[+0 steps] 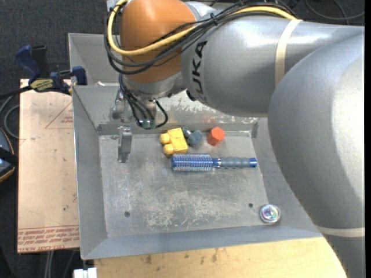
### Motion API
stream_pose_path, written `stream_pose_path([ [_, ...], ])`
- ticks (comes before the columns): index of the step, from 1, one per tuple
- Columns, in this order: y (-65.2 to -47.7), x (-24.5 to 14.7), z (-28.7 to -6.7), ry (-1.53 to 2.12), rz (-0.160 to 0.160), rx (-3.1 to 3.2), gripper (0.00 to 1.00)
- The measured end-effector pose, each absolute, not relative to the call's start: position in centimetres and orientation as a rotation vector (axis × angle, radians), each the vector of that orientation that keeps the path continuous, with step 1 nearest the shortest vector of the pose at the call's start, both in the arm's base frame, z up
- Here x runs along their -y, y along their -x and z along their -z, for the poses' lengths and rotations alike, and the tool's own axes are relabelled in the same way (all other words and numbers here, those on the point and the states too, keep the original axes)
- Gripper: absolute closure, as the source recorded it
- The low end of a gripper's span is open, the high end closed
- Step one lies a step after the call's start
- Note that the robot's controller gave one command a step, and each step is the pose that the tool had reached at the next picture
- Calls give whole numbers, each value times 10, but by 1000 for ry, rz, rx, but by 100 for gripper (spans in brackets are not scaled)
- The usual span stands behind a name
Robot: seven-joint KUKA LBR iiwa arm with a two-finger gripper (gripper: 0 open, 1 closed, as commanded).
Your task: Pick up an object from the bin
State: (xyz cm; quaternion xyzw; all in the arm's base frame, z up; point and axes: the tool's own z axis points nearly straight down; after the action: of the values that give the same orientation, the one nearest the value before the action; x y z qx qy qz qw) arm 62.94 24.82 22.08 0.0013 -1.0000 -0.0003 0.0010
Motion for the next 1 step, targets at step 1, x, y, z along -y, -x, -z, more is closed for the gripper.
stream_pose_path([
  [1,-647,-203,-70,-219,8,3145,0],
])
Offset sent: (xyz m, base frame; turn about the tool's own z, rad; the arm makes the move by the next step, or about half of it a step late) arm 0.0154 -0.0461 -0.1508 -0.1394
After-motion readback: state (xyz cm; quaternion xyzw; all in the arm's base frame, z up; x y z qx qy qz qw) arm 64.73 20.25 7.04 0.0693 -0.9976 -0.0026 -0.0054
